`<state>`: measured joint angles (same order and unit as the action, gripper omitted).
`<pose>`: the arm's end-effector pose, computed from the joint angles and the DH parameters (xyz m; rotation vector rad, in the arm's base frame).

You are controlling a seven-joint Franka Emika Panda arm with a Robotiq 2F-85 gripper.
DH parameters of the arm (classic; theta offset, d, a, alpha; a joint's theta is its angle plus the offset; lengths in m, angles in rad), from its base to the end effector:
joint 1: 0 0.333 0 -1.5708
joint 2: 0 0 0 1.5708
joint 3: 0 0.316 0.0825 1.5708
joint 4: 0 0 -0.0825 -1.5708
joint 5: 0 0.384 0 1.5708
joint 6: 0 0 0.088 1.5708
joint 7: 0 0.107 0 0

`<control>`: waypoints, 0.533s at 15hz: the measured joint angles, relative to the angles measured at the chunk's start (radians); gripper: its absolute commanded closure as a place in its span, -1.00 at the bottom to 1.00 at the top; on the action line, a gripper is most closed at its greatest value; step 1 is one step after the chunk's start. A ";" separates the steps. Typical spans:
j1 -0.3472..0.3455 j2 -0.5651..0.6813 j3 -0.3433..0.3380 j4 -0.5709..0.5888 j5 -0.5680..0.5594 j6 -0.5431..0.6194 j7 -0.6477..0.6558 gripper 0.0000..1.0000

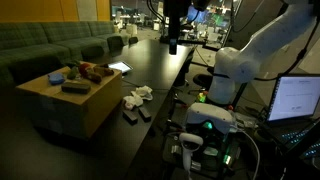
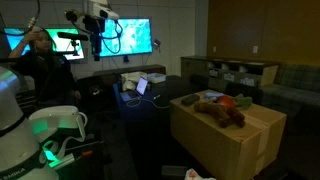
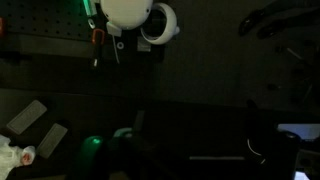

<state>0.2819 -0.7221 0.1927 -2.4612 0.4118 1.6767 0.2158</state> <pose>0.2736 0.1950 0.5278 -2.8800 -0.2146 0.2209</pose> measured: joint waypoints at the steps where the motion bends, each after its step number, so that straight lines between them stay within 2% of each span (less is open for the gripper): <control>1: 0.000 -0.001 0.000 0.005 0.000 0.000 0.000 -1.00; 4: -0.003 -0.003 0.001 0.010 0.000 0.000 -0.001 -1.00; 8: -0.050 0.039 -0.002 -0.003 -0.030 0.014 -0.050 -1.00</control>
<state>0.2315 -0.6832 0.1905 -2.4645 0.3820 1.6911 0.1662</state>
